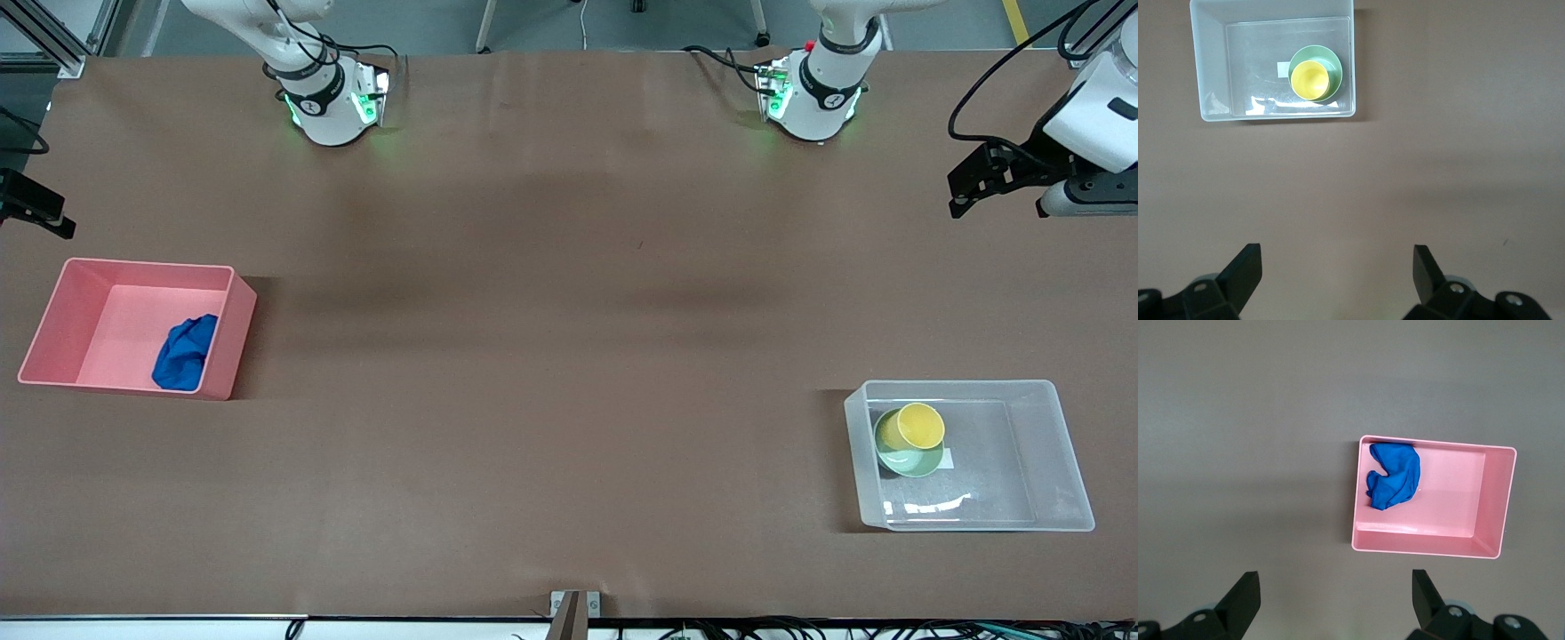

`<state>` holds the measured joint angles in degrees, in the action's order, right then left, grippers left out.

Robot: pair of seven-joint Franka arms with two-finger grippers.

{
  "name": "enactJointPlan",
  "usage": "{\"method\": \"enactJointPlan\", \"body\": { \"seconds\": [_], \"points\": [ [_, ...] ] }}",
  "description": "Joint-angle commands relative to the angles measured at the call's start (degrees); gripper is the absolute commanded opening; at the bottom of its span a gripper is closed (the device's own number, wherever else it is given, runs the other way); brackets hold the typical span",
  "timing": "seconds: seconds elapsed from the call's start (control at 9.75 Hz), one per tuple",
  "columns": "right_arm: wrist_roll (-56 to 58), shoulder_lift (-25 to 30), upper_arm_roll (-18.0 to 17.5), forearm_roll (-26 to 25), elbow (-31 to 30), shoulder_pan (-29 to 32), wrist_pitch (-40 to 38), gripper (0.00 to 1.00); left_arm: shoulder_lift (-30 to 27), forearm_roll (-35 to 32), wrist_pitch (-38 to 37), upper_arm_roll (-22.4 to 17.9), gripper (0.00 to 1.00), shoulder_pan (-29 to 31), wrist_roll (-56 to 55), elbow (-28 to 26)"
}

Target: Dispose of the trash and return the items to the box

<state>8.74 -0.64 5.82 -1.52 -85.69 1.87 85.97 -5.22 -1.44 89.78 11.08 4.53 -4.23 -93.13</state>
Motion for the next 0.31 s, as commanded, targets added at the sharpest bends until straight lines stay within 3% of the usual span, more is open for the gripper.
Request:
{"method": "enactJointPlan", "body": {
  "seconds": [0.0, 0.21],
  "points": [
    [-0.5, 0.3, 0.0, -0.3, -0.1, 0.1, -0.4, 1.0, -0.4, 2.5, -0.6, -0.3, 1.0, -0.2, -0.2, -1.9],
    [-0.4, 0.3, 0.0, -0.3, -0.1, 0.3, -0.5, 1.0, -0.4, 2.5, -0.7, -0.3, 1.0, -0.2, -0.2, -1.9]
  ]
}}
